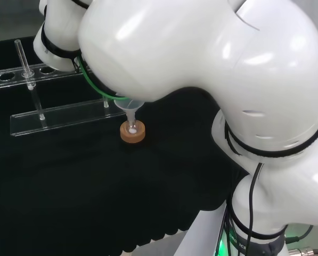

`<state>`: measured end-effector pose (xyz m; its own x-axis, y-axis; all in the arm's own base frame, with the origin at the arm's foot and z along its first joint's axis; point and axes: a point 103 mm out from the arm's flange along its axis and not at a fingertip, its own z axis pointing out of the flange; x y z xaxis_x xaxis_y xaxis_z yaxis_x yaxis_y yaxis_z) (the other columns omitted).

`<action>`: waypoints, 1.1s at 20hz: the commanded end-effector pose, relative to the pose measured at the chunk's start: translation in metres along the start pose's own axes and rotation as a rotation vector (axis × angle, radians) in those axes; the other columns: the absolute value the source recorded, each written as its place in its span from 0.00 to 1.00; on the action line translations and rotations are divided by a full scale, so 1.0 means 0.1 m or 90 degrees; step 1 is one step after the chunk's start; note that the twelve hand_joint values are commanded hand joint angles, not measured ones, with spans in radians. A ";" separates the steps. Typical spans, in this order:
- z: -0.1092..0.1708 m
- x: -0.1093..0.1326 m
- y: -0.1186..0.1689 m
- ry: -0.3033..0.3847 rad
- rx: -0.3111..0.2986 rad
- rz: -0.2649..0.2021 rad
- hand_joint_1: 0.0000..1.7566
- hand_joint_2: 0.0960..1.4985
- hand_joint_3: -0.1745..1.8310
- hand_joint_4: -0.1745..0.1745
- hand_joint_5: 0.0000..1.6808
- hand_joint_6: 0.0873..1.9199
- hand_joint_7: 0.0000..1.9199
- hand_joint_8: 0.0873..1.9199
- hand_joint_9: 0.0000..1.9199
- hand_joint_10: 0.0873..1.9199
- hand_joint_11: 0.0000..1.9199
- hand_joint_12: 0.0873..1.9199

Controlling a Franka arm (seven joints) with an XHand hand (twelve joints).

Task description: Pour all the NaCl from the weighing funnel into the round-bottom flask.

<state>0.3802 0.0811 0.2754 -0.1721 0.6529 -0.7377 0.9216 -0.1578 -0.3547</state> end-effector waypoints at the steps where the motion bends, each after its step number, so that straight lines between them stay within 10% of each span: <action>1: -0.01 -0.01 0.00 -0.020 0.002 0.005 0.63 0.45 0.38 1.00 0.71 0.37 0.26 0.31 0.46 0.16 0.38 0.56; 22: -0.25 0.10 0.00 -0.149 -0.002 0.037 0.63 0.44 0.38 1.00 0.72 0.37 0.26 0.31 0.45 0.16 0.38 0.56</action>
<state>0.3844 0.0967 0.2813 -0.1805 0.5142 -0.8385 0.9316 -0.1840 -0.3134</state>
